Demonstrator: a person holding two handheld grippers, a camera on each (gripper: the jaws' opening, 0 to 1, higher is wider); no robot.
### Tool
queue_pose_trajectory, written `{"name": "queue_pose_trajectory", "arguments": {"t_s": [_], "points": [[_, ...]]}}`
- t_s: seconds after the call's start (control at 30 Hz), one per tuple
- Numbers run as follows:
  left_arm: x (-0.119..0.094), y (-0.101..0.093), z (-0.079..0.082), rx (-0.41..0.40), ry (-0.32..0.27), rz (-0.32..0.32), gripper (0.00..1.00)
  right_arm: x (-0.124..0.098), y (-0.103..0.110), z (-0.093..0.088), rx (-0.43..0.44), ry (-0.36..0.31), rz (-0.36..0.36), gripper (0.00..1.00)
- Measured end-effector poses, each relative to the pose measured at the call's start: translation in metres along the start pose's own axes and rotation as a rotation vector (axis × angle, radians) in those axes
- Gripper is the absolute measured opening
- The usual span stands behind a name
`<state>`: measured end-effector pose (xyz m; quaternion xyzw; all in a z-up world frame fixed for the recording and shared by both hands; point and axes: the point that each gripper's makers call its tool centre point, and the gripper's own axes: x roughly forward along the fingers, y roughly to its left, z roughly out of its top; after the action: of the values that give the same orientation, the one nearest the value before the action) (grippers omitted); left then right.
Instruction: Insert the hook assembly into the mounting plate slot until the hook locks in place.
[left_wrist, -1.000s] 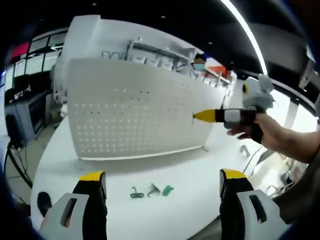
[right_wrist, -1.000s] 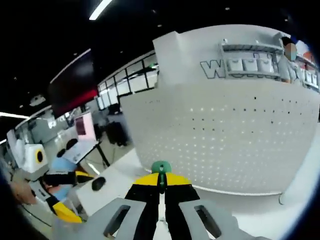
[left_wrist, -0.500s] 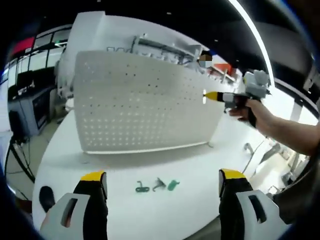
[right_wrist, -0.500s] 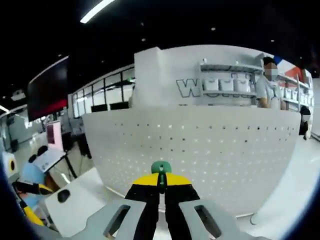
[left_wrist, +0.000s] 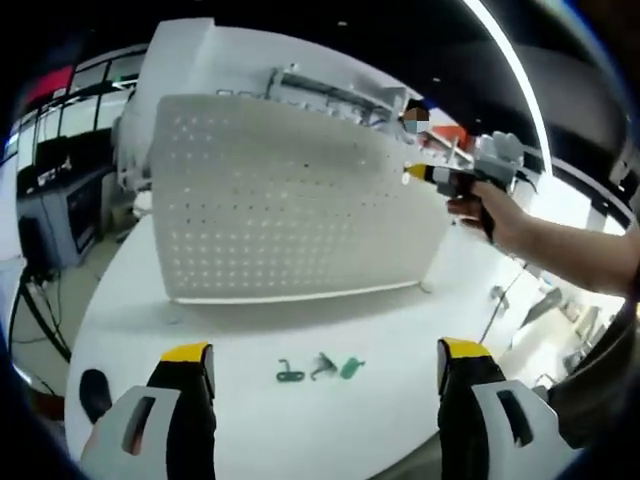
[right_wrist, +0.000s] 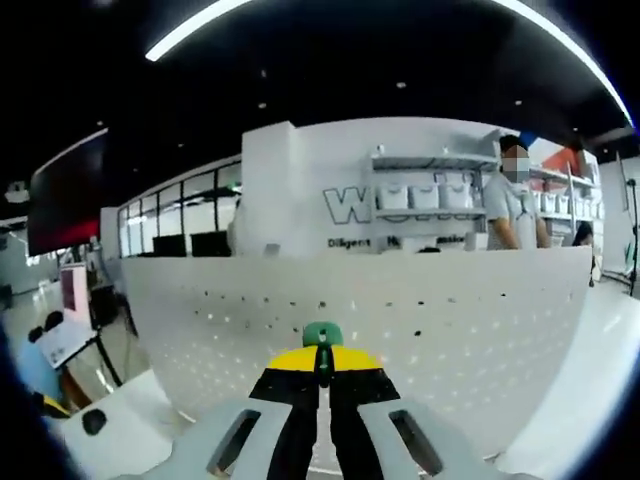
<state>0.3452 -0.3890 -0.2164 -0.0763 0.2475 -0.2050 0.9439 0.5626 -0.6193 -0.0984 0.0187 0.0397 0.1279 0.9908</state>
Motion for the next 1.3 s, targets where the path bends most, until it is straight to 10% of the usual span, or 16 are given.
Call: {"name": "queue_pose_trajectory", "arguments": {"t_s": [0.6,1.3], "points": [[0.004,0.006,-0.004,0.068,0.016,0.024,0.91,0.027,0.003,0.011,-0.044,-0.053,-0.067,0.0],[0.0,0.036,0.007,-0.034,-0.046,0.052,0.91,0.033,-0.001,0.005,-0.092,-0.124,-0.145,0.0]]}}
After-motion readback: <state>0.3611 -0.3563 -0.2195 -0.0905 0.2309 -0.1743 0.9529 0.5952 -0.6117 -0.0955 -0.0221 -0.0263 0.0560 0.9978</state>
